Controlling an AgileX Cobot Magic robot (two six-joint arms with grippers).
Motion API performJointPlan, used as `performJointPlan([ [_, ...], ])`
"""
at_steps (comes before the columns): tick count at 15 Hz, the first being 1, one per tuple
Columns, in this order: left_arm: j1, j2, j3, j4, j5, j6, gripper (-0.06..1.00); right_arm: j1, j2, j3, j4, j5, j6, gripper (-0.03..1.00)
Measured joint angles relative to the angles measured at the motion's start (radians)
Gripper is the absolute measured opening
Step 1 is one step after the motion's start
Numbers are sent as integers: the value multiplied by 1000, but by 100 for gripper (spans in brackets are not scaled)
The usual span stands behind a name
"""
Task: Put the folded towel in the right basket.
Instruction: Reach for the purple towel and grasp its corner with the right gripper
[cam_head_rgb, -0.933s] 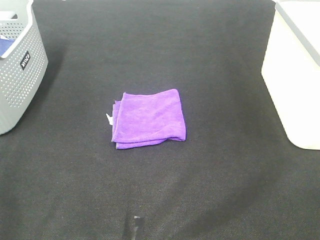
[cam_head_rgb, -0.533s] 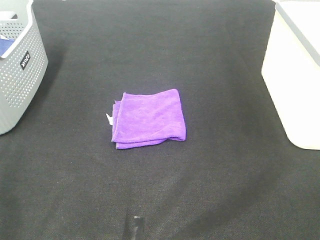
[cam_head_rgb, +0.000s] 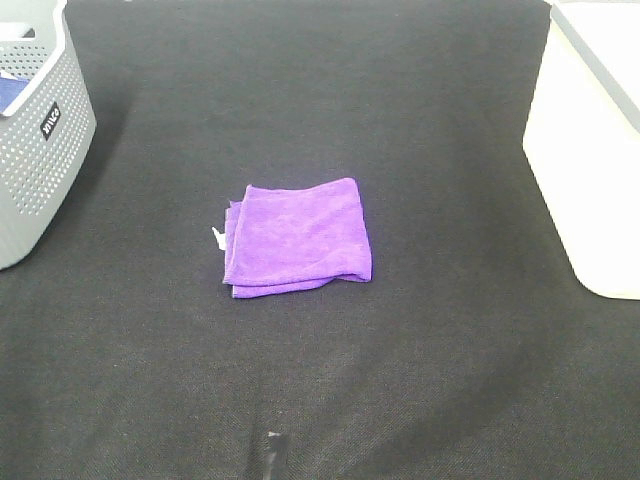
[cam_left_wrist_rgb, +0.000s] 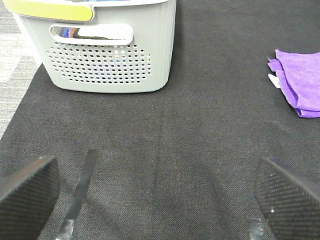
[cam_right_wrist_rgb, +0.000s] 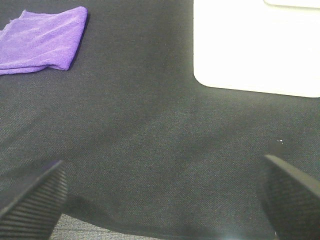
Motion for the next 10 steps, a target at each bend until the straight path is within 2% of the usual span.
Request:
performJointPlan([
  [10,0,0,0,0,0,0,99,0,0,0,0,0,0,98],
])
